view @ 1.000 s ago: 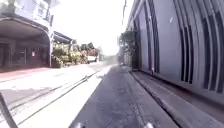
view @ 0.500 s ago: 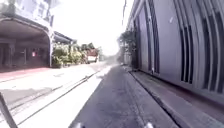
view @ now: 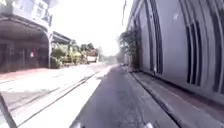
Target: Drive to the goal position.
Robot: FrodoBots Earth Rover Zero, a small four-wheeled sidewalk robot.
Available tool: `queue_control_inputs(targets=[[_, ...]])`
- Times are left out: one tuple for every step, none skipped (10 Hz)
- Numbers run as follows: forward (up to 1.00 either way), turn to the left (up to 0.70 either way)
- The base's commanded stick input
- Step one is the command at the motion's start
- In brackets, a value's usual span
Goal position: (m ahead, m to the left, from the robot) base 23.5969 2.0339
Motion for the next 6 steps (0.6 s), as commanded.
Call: queue_control_inputs(targets=[[0.70,0.00],[0.70,0.00],[0.70,0.00],[0.70,0.00],[0.70,0.00],[0.70,0.00]])
